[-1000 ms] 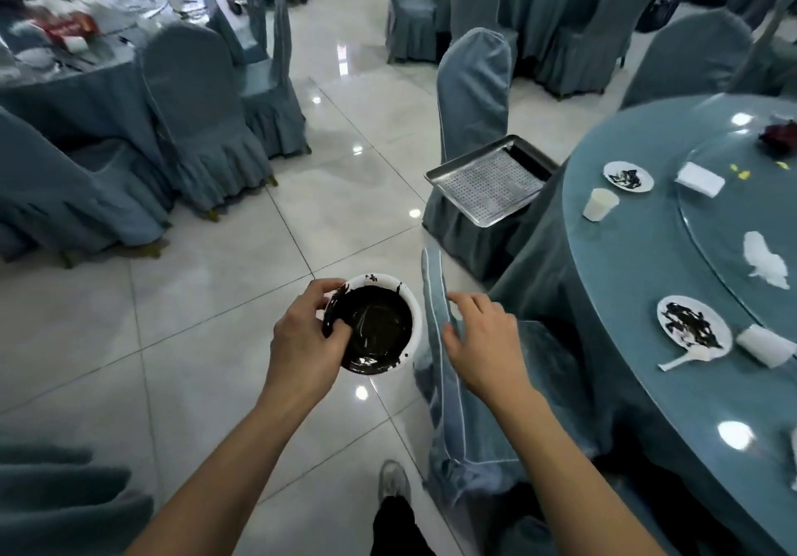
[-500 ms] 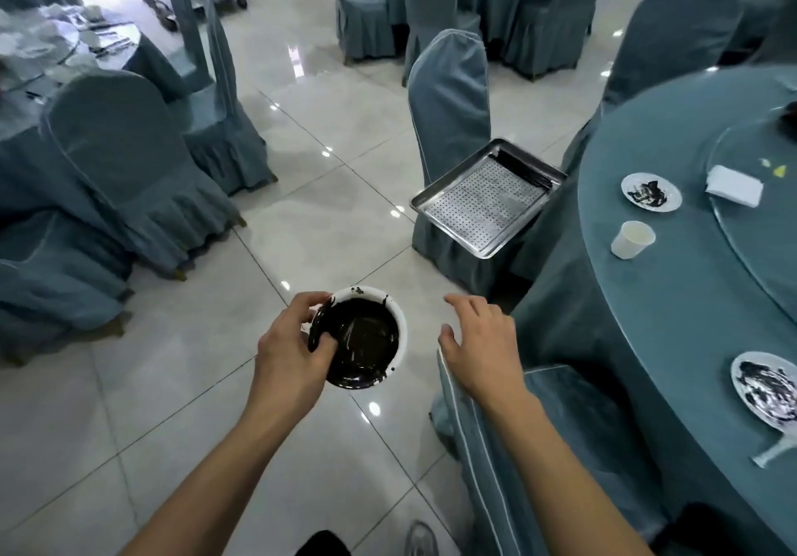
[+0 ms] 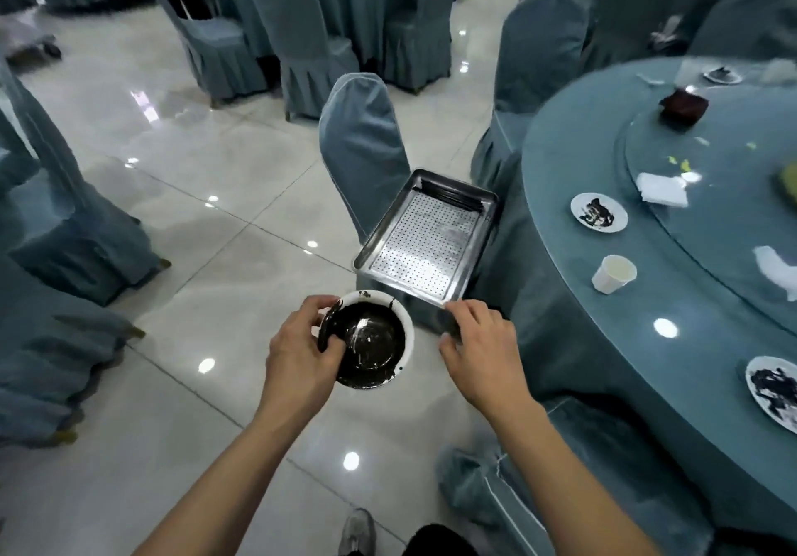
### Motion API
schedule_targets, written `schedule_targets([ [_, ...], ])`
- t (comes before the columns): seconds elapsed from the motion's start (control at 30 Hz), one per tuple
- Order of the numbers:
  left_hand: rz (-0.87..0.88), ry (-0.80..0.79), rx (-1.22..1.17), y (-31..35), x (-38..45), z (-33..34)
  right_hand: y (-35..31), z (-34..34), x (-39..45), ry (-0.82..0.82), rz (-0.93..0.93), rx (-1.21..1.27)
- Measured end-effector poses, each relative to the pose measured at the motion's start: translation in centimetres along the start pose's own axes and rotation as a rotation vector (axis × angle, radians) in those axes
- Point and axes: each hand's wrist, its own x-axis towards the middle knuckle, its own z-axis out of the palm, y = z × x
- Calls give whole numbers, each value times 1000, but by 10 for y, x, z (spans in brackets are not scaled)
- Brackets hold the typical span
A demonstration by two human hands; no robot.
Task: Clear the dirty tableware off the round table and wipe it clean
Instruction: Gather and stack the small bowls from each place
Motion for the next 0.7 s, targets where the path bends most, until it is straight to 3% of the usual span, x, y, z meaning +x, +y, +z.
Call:
schedule_targets([
  [0.33,86,-169,-17,13,168,51,24,22,123,48,194,-24],
  [0.7,25,-211,-10,31,332,130,72,43,290,-111,247,-23],
])
